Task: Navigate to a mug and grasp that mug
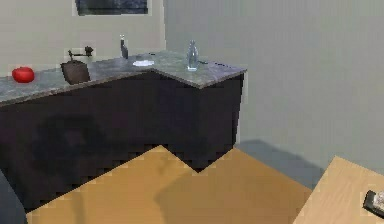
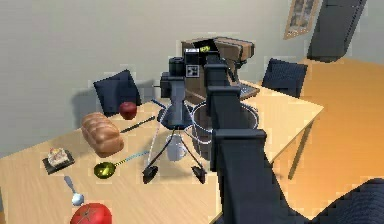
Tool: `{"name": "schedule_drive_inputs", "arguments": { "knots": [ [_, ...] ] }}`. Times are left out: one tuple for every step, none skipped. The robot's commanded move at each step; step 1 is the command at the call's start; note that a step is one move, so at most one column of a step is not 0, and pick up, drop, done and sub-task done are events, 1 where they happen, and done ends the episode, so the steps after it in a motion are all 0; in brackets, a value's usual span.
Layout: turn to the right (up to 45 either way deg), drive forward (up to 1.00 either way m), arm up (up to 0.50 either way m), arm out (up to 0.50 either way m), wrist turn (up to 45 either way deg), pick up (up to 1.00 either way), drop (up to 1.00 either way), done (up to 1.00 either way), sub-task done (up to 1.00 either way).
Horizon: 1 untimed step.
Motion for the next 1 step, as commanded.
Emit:
{"name": "schedule_drive_inputs", "arguments": {
  "knots": [
    [0.0,0.0,0.0,0.0,45.0,0.0,0.0,0.0,0.0]
  ]
}}
